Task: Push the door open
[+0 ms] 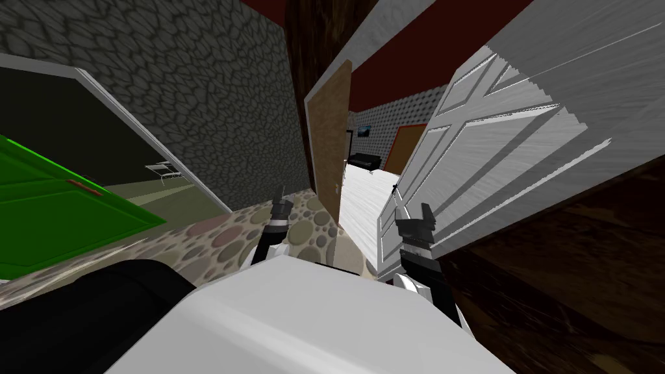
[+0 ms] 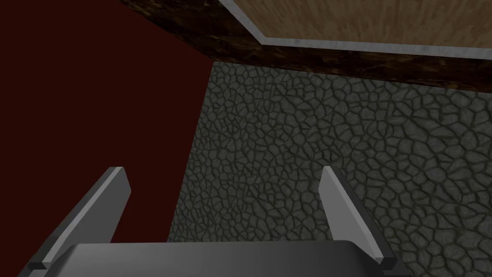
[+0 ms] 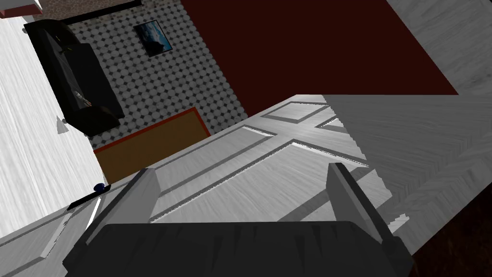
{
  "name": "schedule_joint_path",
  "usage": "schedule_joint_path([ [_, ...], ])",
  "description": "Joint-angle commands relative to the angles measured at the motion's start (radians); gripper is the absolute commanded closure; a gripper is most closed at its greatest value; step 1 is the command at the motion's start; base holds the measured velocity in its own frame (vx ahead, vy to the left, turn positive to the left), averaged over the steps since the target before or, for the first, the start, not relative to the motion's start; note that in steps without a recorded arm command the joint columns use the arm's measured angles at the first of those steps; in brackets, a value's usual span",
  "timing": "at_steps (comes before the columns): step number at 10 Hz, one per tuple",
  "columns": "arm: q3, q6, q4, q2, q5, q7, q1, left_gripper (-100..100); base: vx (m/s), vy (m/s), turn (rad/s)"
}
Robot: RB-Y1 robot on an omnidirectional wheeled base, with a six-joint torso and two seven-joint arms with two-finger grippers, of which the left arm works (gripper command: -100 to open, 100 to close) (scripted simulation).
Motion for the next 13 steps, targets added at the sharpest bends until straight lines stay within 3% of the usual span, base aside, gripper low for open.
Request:
schedule_joint_path([
  [1,-0.011,-0.008,0.038,0.010,0.000,0.001,-0.013,-100,0.093,0.026,-0.089],
  [5,-0.038,-0.028,0.126,0.030,0.000,0.002,-0.043,-100,0.156,0.080,-0.087],
  [13,-0.092,-0.069,0.306,0.058,0.000,0.006,-0.105,-100,0.086,0.063,-0.076],
])
